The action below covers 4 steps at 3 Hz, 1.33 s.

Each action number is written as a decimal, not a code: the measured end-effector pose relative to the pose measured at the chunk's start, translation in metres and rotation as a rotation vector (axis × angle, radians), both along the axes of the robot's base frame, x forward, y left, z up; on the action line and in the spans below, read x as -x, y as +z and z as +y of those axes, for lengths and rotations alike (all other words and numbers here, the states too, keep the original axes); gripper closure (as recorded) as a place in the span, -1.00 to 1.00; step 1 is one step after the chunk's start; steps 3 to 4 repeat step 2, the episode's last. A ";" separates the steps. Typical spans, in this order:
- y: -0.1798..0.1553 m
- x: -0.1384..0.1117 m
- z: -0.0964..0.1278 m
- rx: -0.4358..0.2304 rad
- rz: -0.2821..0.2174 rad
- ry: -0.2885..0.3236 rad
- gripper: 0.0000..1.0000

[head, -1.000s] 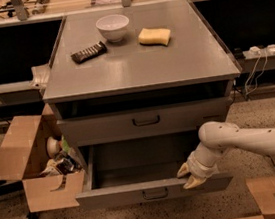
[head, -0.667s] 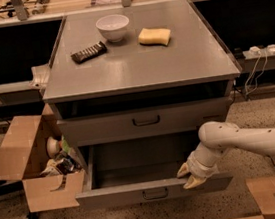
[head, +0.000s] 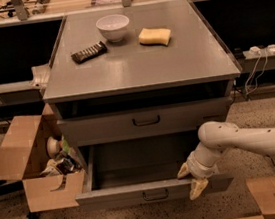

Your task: Open middle drawer

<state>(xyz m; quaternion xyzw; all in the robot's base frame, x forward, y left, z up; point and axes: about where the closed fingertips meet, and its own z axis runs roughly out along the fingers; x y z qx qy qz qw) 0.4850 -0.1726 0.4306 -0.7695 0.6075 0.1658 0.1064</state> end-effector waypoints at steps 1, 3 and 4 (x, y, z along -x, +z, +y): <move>0.000 0.000 0.000 0.000 0.000 0.000 -1.00; 0.000 0.000 0.000 0.000 0.000 0.000 -1.00; 0.000 0.000 0.000 0.000 0.000 0.000 -1.00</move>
Offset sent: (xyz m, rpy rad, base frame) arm 0.0000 0.0000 0.0000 0.0000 0.0000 0.0000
